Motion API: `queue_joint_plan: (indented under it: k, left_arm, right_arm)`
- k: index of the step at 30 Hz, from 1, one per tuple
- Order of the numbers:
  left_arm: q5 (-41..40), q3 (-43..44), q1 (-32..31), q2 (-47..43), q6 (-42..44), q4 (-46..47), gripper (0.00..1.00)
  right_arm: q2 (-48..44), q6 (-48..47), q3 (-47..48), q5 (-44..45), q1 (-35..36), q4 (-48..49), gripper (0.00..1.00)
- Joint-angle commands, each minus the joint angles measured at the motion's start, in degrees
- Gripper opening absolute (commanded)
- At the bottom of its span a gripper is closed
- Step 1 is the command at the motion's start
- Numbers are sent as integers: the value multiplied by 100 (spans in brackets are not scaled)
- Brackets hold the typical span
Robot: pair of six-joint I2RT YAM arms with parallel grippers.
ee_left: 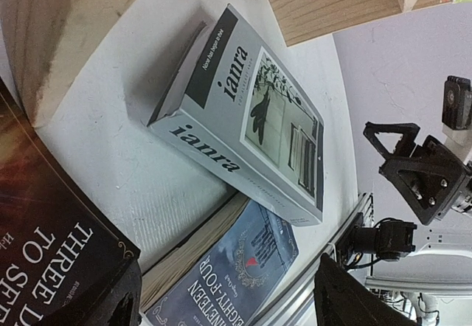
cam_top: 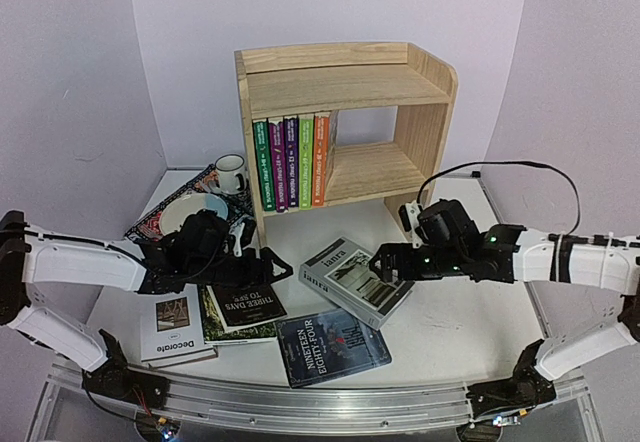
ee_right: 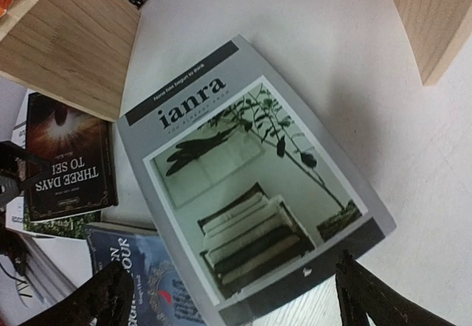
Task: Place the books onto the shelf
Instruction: Adjust the book pile.
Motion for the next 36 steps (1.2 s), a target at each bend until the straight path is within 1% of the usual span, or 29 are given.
queue_joint_plan:
  k: [1, 2, 6, 9, 13, 17, 22, 27, 32, 36]
  left_arm:
    - [-207, -124, -8, -355, -71, 209, 82]
    - [-206, -140, -5, -370, -76, 194, 82]
    - [-181, -173, 7, -392, -61, 140, 82]
    - [-182, -177, 22, -437, -24, 105, 82]
    - [-239, -257, 36, -602, -14, 59, 83]
    - [-272, -286, 66, -715, 26, -26, 83]
    - [-312, -283, 86, -785, 76, -132, 83]
    - [-331, -286, 91, -778, 98, -145, 83]
    - [-292, -233, 92, -664, 127, -152, 83]
    - [-275, -225, 101, -638, 125, -155, 83]
  right_arm:
    - [423, -583, -69, 703, -40, 1351, 98]
    - [553, -561, -44, 674, -89, 1582, 98]
    - [1318, -536, 414, 554, -180, 1810, 98]
    - [1599, -470, 309, 327, -300, 2430, 98]
    - [2025, -361, 315, 55, -486, 2703, 98]
    - [2216, -257, 380, -63, -592, 2643, 98]
    - [2168, -439, 196, -119, -756, 2476, 98]
    - [2340, -478, 194, -760, -976, 2392, 98]
    - [2671, -564, 594, -1294, -1012, 1853, 98]
    - [2665, -599, 551, -1605, -1013, 1816, 97]
